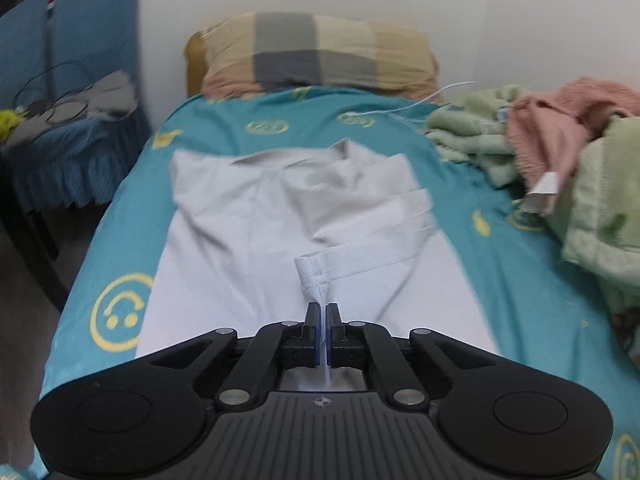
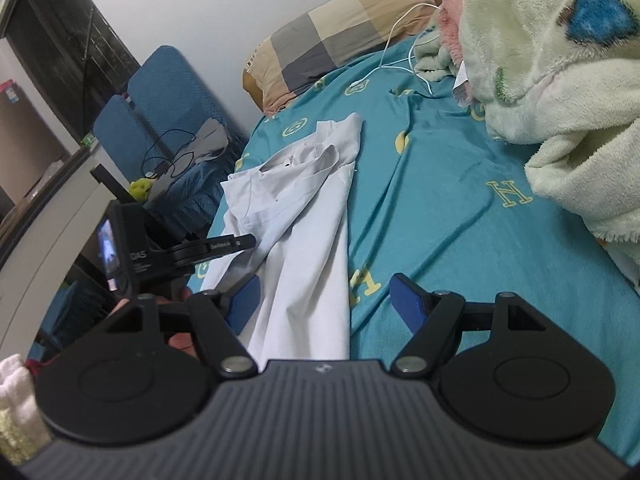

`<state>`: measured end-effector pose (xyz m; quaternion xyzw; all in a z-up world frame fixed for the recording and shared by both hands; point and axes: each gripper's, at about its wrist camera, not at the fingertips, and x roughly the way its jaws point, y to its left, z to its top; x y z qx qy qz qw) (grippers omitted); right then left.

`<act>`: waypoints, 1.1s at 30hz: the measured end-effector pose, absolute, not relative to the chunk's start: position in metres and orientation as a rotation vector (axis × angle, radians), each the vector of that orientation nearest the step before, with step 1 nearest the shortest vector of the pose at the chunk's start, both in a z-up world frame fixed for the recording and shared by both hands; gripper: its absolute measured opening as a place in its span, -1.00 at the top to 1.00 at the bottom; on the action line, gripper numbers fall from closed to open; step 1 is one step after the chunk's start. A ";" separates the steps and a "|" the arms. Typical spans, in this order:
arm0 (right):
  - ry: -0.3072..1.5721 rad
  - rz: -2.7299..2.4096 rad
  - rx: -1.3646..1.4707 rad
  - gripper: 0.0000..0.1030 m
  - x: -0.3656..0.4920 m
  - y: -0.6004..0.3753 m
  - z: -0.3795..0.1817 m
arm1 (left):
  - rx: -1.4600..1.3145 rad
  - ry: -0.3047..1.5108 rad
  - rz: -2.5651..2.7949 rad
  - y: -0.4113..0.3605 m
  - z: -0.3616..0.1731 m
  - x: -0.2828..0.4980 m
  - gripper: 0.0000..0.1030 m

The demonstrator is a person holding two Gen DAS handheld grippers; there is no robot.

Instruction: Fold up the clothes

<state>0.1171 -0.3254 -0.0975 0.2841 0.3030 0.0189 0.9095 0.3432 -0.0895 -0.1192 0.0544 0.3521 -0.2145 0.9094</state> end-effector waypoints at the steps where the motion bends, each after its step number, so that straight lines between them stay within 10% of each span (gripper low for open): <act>1: 0.625 0.038 0.590 -0.44 0.117 -0.326 -0.098 | 0.123 0.719 -0.460 -0.094 -0.115 0.340 0.96; 12: 0.607 0.008 0.565 -0.44 0.119 -0.326 -0.098 | 0.286 0.751 -0.533 -0.158 -0.138 0.301 0.93; 16: 0.615 0.001 0.539 -0.44 0.120 -0.326 -0.101 | 0.249 0.756 -0.498 -0.138 -0.134 0.294 0.54; 25: 0.613 0.013 0.509 -0.44 0.118 -0.320 -0.099 | 0.102 0.831 -0.409 0.023 -0.054 0.207 -0.22; 33: 0.641 0.032 0.438 -0.44 0.107 -0.301 -0.091 | -0.057 1.041 -0.316 0.198 -0.065 0.137 -0.23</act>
